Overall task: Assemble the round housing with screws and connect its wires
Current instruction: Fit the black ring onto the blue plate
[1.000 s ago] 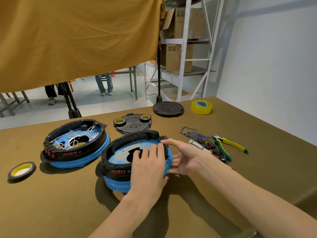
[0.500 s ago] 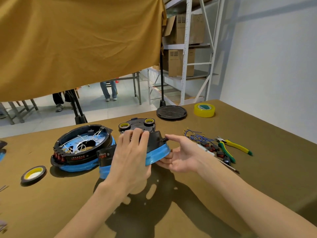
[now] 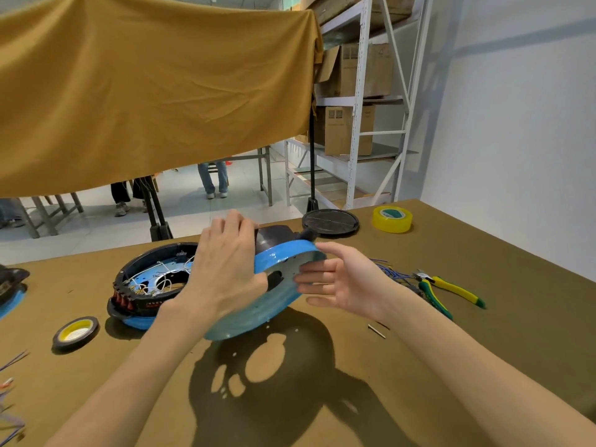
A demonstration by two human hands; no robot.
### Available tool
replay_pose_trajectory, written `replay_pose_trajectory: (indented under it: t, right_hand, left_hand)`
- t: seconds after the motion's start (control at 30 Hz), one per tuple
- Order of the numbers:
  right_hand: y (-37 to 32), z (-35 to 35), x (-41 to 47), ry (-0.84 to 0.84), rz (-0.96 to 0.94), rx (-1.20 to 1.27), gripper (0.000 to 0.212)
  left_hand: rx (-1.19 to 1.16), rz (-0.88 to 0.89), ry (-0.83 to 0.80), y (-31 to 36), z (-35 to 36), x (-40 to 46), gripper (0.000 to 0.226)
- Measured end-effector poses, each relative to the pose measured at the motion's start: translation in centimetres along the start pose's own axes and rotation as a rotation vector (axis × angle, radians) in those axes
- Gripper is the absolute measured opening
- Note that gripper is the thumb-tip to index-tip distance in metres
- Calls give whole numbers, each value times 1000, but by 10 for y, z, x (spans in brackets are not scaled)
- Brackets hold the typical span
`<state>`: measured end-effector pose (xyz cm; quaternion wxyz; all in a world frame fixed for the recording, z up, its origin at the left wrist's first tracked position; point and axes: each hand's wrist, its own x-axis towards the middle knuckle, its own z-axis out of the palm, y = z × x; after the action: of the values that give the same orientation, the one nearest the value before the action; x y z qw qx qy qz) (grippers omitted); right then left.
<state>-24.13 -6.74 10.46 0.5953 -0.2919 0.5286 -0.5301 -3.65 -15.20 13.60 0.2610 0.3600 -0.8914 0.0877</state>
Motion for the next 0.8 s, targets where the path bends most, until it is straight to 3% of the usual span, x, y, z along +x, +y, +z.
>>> replay_pose_trajectory:
  t: [0.07,0.17,0.23,0.33,0.4,0.6,0.8]
  right_hand:
    - [1,-6,1,248,-273,-297,39]
    - [8,-25,4,553,-690,-525,34]
    - [11,-39,9,681,-772,-696,46]
    - [15,-52,15,540,-503,-787,72]
    - [17,-53,18,419,-319,-741,75]
    - [28,-58,25,176,-214,-566,27]
    - [36,-77,21,306,-63,-652,28]
  left_hand:
    - [-177,-75,-10,-7,1,3,40]
    - [-453,-237,-53,-17,10,6,22]
    - [-577,-350,-57,-23,16,9,17]
    - [-713,-492,-74,-32,20,12,12]
    - [-854,-593,-124,-35,20,11,10]
    - [-1147,-870,-296,-33,31,-10,21]
    - [-1117,-875,-493,-15,63,-31,25]
